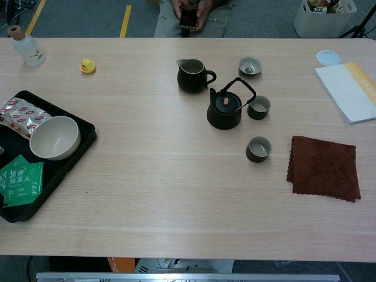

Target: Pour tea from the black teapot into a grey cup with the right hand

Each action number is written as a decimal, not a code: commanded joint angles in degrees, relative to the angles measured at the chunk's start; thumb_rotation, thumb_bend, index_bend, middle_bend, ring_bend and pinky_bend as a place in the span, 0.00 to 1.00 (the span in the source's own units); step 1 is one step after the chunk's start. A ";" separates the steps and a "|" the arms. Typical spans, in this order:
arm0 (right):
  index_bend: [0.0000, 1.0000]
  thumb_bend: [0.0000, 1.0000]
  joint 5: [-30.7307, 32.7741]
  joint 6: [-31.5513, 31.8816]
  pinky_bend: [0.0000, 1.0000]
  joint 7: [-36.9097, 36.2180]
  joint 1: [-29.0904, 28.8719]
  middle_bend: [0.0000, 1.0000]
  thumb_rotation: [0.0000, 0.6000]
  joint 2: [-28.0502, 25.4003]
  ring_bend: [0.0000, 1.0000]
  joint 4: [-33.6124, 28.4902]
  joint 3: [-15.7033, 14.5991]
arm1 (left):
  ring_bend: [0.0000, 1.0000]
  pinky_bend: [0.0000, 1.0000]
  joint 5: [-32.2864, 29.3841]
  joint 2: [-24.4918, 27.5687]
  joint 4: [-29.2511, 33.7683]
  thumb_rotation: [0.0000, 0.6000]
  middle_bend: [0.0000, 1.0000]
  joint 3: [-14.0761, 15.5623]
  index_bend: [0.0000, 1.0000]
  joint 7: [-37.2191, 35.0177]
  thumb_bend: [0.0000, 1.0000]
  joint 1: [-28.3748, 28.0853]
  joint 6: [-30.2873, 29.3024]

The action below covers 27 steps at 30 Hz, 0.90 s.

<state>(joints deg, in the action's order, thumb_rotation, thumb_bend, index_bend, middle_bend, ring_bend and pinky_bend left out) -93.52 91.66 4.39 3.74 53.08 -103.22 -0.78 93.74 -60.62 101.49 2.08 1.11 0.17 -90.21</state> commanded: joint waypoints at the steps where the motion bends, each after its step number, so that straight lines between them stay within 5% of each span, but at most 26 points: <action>1: 0.02 0.00 -0.07 -0.20 0.00 -0.02 -0.19 0.05 1.00 0.01 0.00 -0.07 0.08 | 0.02 0.01 -0.13 0.01 -0.07 1.00 0.10 0.01 0.07 0.01 0.30 0.12 -0.11; 16: 0.02 0.00 -1.40 -2.98 0.00 4.62 -2.89 0.05 1.00 -0.47 0.00 -0.99 1.02 | 0.03 0.01 -0.48 -0.05 -0.77 1.00 0.10 0.04 0.07 -0.82 0.30 0.64 -0.60; 27: 0.02 0.00 -0.58 -10.53 0.00 9.85 -9.16 0.05 1.00 -0.57 0.00 -3.60 3.51 | 0.03 0.01 -0.76 -0.04 -1.18 1.00 0.10 0.26 0.07 -1.58 0.30 1.19 -0.93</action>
<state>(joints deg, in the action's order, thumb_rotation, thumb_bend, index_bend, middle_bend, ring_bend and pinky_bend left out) -94.44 82.43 13.23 -4.26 52.43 -106.37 2.16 92.96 -60.66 100.31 2.33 -0.45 1.35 -91.13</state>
